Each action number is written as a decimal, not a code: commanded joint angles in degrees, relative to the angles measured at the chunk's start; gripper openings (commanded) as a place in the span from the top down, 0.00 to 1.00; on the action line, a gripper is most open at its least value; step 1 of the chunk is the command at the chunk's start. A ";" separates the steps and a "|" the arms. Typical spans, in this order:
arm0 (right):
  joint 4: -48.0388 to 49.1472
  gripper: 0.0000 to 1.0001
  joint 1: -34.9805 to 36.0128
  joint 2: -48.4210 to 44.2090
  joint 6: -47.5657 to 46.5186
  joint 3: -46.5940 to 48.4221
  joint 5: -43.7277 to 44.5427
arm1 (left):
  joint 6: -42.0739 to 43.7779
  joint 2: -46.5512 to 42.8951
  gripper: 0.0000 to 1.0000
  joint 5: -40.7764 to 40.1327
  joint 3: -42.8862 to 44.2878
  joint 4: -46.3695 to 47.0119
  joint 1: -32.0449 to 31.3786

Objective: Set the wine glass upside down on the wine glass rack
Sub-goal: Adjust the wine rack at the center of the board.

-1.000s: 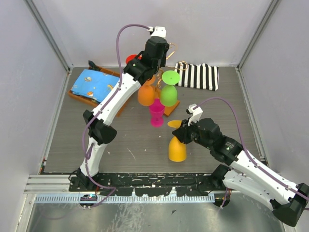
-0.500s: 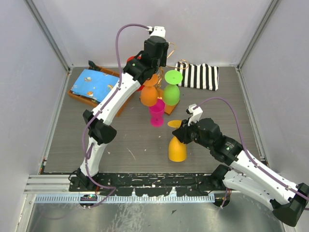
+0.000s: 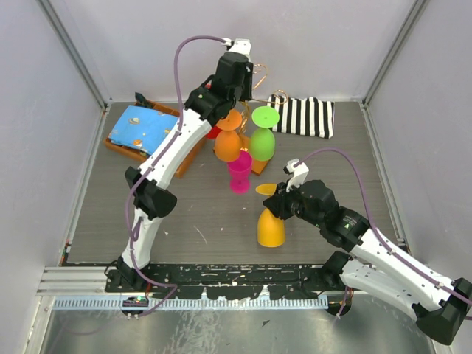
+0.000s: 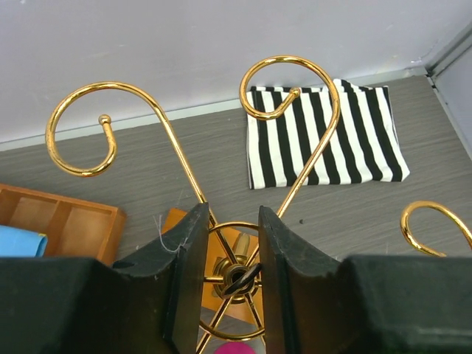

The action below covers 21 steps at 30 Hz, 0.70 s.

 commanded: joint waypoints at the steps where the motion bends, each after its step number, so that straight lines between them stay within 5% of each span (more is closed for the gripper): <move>1: 2.84 0.99 0.16 -0.34 -0.03 0.37 0.15 | -0.06 1.05 0.63 3.88 1.77 -4.32 2.99; 21: 2.94 0.99 0.14 0.25 0.26 0.17 -0.11 | 15.29 0.75 0.73 20.77 2.18 -9.05 4.89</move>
